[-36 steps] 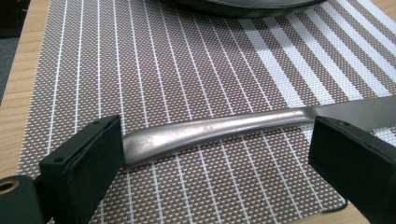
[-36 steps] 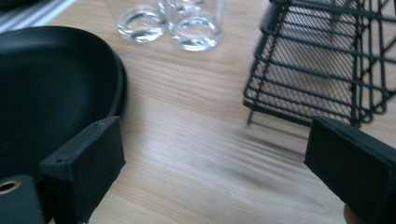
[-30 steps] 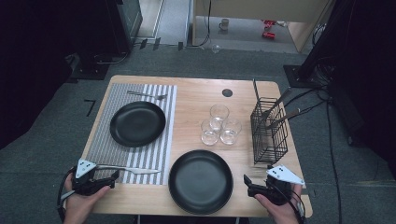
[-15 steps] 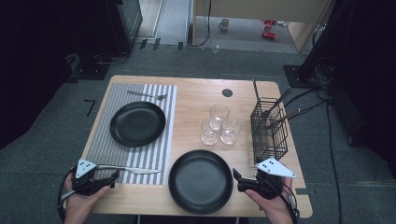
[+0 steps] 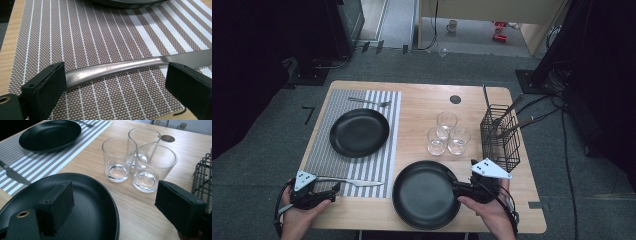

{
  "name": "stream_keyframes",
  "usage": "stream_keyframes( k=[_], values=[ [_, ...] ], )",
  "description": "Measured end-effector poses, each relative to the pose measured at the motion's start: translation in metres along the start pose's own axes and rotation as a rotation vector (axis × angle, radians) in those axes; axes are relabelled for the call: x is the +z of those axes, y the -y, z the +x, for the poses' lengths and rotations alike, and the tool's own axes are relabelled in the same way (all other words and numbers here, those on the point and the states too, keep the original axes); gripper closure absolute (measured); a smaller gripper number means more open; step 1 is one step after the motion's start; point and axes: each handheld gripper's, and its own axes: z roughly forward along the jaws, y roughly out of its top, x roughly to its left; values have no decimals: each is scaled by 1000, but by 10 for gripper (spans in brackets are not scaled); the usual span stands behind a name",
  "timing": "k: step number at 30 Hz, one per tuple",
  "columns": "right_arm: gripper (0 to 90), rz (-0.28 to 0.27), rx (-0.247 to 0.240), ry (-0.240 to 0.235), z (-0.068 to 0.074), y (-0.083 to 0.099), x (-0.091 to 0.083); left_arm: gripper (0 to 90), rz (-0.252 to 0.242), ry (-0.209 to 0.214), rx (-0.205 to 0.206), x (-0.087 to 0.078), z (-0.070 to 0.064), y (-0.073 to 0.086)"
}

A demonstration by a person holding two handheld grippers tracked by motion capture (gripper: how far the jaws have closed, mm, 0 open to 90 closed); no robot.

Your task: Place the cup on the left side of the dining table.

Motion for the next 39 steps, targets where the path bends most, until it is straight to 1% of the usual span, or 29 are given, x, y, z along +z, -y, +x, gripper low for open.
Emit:
stream_keyframes(
  k=[6,9,11,16,18,22,30,32,35,39],
  values=[
    [162,-4,-5,-7,6,-9,6,36,0,0,-2,0,0,0],
    [213,-7,-10,2,9,-15,11,36,-1,-1,-4,-1,0,0],
    [226,-10,-4,-3,10,-18,14,36,-5,-9,0,-1,-1,0],
    [227,-26,-2,-6,12,-23,19,36,-9,-15,3,-1,-2,0],
    [228,-35,-17,-4,14,-27,23,36,-11,-14,-2,-1,-1,0],
    [230,-40,-25,-6,17,-32,29,36,-11,-12,-1,-1,-1,0],
    [246,-52,-24,-23,19,-42,48,37,-17,-24,3,-2,-2,-1],
    [252,-49,-25,-19,19,-44,52,36,-19,-25,1,-2,-1,-1],
    [282,-50,-23,-19,17,-46,61,37,-18,-25,0,-2,-1,0],
    [363,-59,-26,-20,15,-48,69,37,-18,-24,-1,-2,-1,0]
  ],
)
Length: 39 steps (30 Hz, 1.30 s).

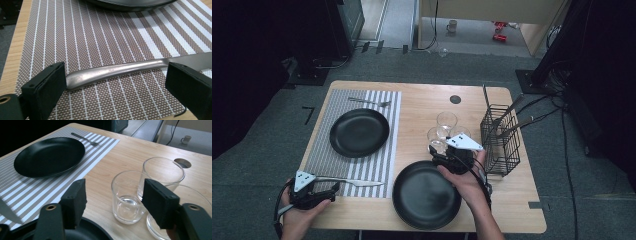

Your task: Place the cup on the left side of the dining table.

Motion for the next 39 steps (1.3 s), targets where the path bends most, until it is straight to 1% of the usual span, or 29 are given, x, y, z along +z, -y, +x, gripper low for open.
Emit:
stream_keyframes(
  k=[2,3,6,8,9,11,14,21,24,30,32,39],
  values=[
    [381,-1,-3,2,-1,0,3,37,0,-1,0,0,0,0],
    [406,1,2,5,-2,0,7,37,0,-2,-3,0,0,0],
    [444,8,-1,3,-2,0,12,37,2,-1,-4,0,0,0],
    [485,12,3,5,-3,1,16,37,1,-1,-5,0,1,0],
    [500,16,4,13,-3,1,19,37,1,-1,-6,0,1,0],
    [550,17,19,25,-5,2,24,37,3,-1,-4,0,1,0],
    [612,25,32,11,-7,2,31,37,3,0,-5,0,1,0],
    [667,51,45,-32,-7,1,47,37,3,1,-7,0,1,0],
    [686,69,60,-23,-7,3,55,37,3,1,-6,0,1,0],
    [769,107,60,-22,-6,7,69,37,4,1,-5,0,1,1],
    [781,107,51,-19,-5,8,72,37,5,0,-2,0,1,1],
    [806,112,58,-57,-5,7,74,37,5,-2,-3,1,1,1]
  ],
)
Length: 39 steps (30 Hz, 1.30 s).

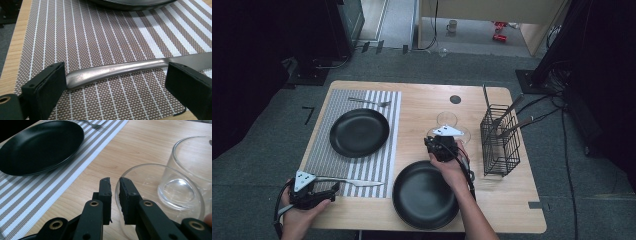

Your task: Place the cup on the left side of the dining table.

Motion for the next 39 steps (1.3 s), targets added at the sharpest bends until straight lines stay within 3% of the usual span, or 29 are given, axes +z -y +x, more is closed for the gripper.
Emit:
stream_keyframes(
  k=[14,18,21,28,30,33,39],
  values=[
    [750,7,-23,-73,15,1,2,37,0,1,0,0,0,0],
    [649,2,-36,-102,18,1,0,37,1,1,0,0,0,0],
    [536,-27,-31,-76,15,0,-4,37,2,1,1,0,0,0],
    [380,-73,-18,-6,5,-5,-16,37,3,5,-2,0,0,0],
    [344,-74,-19,2,3,-5,-16,37,3,4,-2,0,0,0],
    [116,-58,-8,48,0,-6,-14,37,3,4,-2,0,0,0],
    [42,-10,-29,73,0,-3,-4,37,4,5,1,0,-1,0]
  ],
)
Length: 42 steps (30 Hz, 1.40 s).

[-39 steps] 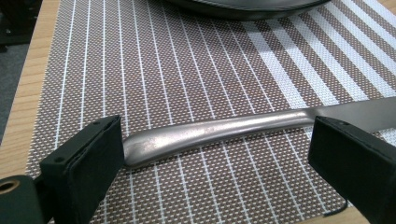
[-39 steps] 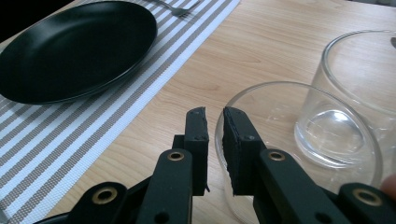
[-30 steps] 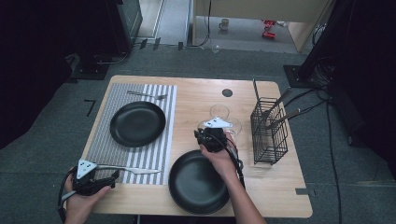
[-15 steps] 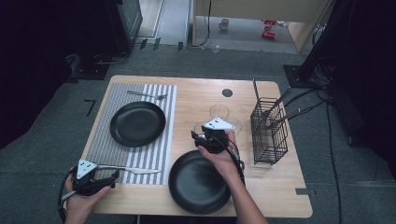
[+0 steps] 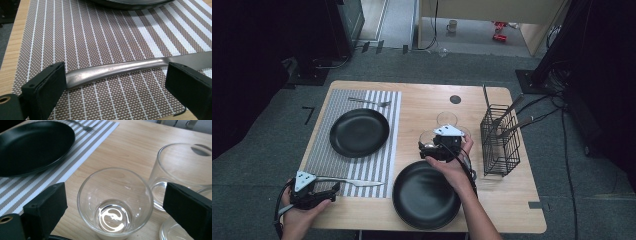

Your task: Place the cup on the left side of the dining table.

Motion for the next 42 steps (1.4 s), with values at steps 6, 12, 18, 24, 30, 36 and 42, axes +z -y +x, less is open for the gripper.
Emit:
stream_keyframes(
  k=[6,12,18,24,30,36,42],
  values=[
    [26,42,-13,29,2,3,11,37,-1,2,-1,0,0,0],
    [52,70,-17,42,5,5,17,37,0,3,-2,0,0,0],
    [89,76,-30,39,11,6,21,37,-3,2,-3,0,0,0],
    [129,94,-42,46,15,9,26,37,-2,3,-5,0,0,0],
    [183,118,-22,71,20,11,31,37,-14,14,-2,-2,0,-2],
    [191,118,-15,74,20,12,30,36,-30,36,1,-5,-3,-7],
    [191,110,-8,65,19,11,27,36,-43,63,17,-7,-9,-15]
  ],
)
